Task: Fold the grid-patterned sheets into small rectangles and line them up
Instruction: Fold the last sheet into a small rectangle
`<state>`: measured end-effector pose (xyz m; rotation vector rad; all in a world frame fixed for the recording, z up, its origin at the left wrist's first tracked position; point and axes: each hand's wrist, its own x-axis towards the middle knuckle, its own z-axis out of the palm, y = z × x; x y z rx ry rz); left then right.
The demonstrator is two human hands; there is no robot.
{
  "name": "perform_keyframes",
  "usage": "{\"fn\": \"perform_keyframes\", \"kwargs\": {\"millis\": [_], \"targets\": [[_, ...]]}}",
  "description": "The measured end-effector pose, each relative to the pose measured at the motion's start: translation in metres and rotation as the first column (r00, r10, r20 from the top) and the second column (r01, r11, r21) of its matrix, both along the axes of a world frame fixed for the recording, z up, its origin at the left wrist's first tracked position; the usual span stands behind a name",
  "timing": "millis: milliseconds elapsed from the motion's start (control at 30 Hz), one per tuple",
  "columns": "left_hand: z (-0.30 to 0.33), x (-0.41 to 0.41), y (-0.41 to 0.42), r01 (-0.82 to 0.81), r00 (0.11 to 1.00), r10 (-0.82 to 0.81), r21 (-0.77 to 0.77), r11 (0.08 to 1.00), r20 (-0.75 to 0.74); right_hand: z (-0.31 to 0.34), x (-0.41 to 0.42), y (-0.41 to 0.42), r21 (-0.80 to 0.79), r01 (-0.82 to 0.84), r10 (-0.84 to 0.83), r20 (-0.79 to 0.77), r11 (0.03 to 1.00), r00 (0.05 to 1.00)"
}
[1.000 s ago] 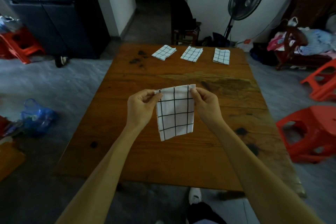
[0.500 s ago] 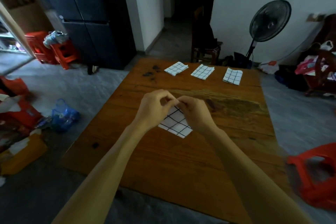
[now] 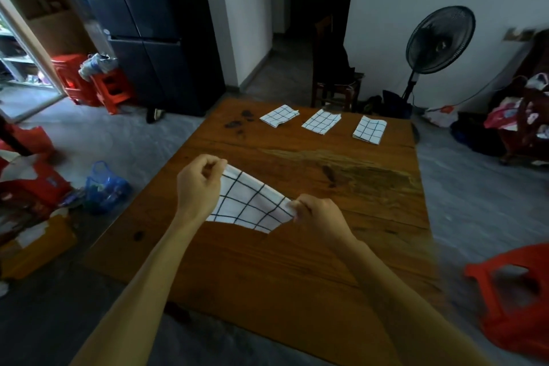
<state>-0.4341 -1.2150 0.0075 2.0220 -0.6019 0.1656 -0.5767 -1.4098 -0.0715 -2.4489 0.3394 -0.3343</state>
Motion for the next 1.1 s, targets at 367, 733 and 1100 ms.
{"fn": "perform_keyframes", "kwargs": {"millis": [367, 733, 1100], "targets": [[-0.023, -0.013, 0.024, 0.13, 0.986, -0.154, 0.292, 0.948, 0.06, 0.022, 0.036, 0.05, 0.077, -0.104, 0.108, -0.052, 0.992, 0.993], [-0.022, 0.011, 0.174, 0.036, 0.983, -0.009, 0.143, 0.989, -0.184, 0.034, 0.101, 0.175, 0.344, -0.145, 0.129, 0.068, 0.928, 0.989], [-0.058, 0.057, 0.383, -0.2, 0.925, 0.137, -0.148, 0.969, -0.354, 0.034, 0.172, 0.387, 0.689, -0.136, 0.166, 0.023, 0.712, 0.986]]}}
